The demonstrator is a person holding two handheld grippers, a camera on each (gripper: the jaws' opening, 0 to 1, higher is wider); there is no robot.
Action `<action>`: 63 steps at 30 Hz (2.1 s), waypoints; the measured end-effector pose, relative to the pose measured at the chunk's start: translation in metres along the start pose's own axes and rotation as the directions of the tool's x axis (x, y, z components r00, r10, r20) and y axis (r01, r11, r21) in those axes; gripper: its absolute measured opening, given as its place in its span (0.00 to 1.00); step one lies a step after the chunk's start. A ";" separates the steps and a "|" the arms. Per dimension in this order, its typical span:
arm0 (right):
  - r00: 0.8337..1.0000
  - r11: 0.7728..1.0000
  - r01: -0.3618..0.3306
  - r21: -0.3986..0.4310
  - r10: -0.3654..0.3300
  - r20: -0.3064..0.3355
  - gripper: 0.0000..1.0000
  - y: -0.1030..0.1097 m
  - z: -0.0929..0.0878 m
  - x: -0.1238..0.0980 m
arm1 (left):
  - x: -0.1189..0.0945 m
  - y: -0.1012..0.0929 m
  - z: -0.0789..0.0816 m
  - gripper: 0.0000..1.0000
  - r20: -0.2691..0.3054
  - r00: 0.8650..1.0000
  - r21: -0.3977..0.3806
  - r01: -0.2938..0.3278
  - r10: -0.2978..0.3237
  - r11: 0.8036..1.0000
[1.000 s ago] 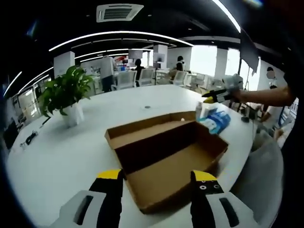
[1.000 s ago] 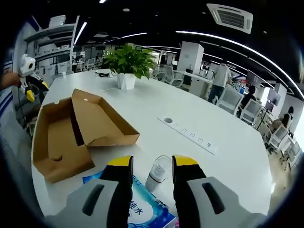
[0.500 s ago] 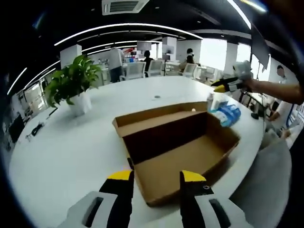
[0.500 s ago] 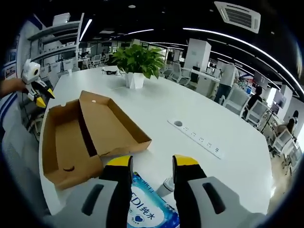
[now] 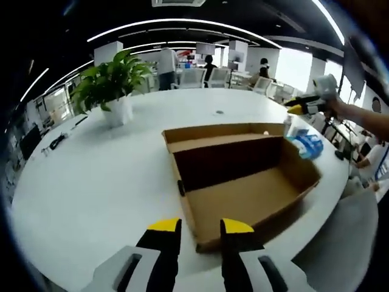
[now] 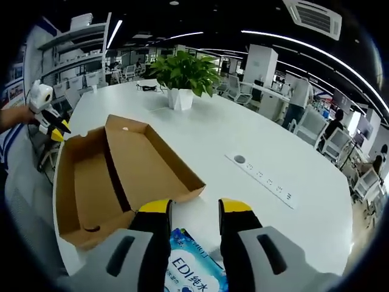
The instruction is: Operate the shoe box by opening the lid, removing the specified soft item, and placing it in the target area until the item is outside and the box remains undamaged.
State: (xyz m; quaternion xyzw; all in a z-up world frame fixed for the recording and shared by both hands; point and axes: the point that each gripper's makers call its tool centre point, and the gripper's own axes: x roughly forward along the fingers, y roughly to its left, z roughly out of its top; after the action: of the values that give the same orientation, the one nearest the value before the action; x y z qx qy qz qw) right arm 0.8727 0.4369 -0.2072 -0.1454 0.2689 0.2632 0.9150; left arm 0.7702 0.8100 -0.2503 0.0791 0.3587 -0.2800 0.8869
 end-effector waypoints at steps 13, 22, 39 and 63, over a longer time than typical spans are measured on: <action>0.998 0.998 -0.050 0.031 0.052 -0.046 0.26 0.014 0.001 0.028 | 0.012 0.008 -0.015 0.12 -0.036 0.999 -0.123 -0.027 0.022 0.992; 0.994 0.994 -0.065 0.091 0.073 -0.082 0.27 0.019 0.004 0.049 | 0.015 0.005 -0.016 0.06 -0.046 0.998 -0.191 -0.046 0.038 0.981; 0.982 0.974 -0.024 0.226 0.065 -0.175 0.26 0.013 -0.009 0.077 | 0.013 0.006 -0.020 0.04 -0.087 0.994 -0.238 -0.082 0.063 0.968; 0.938 0.936 0.040 0.350 0.085 -0.335 0.14 0.015 -0.036 0.108 | 0.014 0.006 -0.019 0.04 -0.075 0.995 -0.269 -0.078 0.060 0.960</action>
State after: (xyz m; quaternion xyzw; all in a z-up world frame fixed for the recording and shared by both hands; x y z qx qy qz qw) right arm 0.9266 0.4779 -0.2993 -0.0203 0.4692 0.1920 0.8617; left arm 0.7709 0.8154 -0.2740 -0.0217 0.4197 -0.1945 0.8863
